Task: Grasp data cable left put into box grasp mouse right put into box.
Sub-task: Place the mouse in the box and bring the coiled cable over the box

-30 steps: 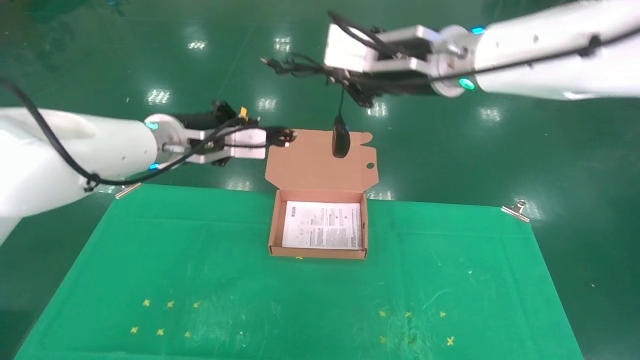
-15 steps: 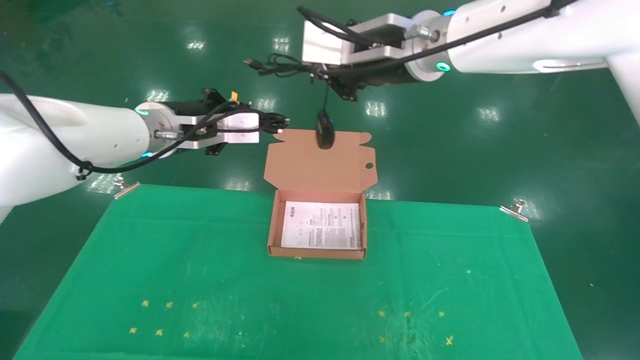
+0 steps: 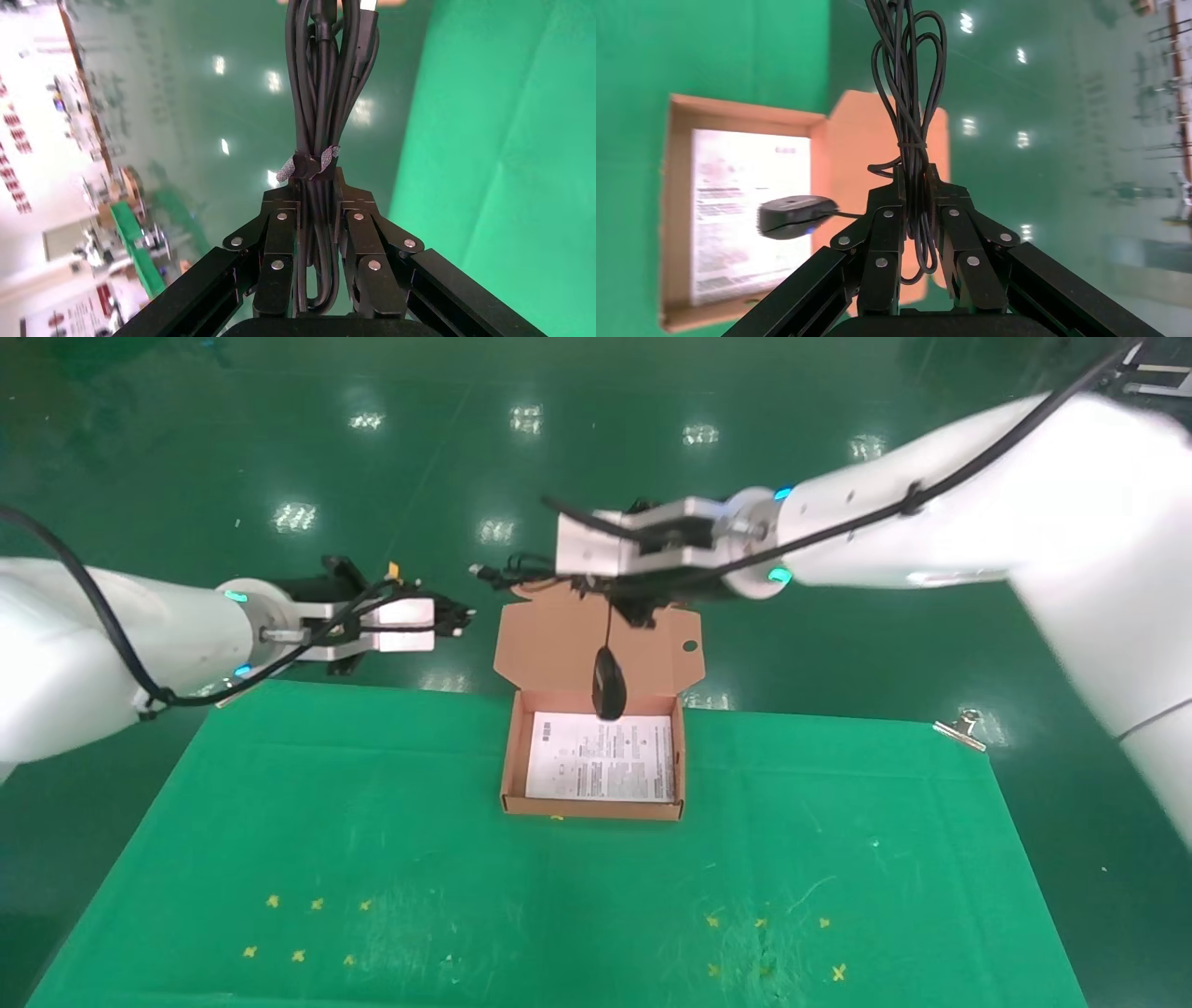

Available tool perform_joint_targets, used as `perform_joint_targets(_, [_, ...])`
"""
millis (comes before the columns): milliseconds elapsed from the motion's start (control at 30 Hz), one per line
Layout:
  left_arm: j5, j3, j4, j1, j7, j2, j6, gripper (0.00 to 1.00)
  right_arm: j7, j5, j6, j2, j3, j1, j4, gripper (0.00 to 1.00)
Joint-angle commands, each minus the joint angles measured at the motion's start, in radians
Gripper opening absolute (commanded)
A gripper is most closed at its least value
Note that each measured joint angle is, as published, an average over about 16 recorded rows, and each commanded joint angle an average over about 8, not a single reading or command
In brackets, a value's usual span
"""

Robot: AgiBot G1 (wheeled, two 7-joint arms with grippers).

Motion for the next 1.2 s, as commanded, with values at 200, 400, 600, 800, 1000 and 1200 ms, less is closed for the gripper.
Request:
perform_joint_targets(200, [0.072, 0.002, -0.015, 0.009, -0.071, -0.002, 0.064, 0.0, -0.003, 0.033, 0.029, -0.021, -0.039, -0.041, -0.018, 0.0])
perform_joint_targets(400, [0.082, 0.002, -0.029, 0.013, -0.083, -0.003, 0.074, 0.0, 0.002, 0.089, 0.064, -0.029, -0.103, -0.068, -0.015, 0.0])
perform_joint_targets(600, [0.083, 0.003, -0.032, 0.014, -0.086, -0.004, 0.076, 0.0, 0.019, 0.149, 0.099, -0.032, -0.175, -0.083, 0.004, 0.0])
perform_joint_targets(800, [0.083, 0.003, -0.033, 0.014, -0.086, -0.004, 0.076, 0.0, 0.042, 0.207, 0.145, -0.031, -0.236, -0.088, -0.002, 0.0])
perform_joint_targets(1000, [0.083, 0.003, -0.033, 0.014, -0.087, -0.004, 0.076, 0.0, 0.074, 0.246, 0.179, -0.028, -0.283, -0.096, -0.056, 0.0])
perform_joint_targets(1200, [0.083, 0.004, -0.033, 0.014, -0.087, -0.004, 0.076, 0.0, 0.107, 0.273, 0.188, -0.027, -0.32, -0.108, -0.121, 0.0])
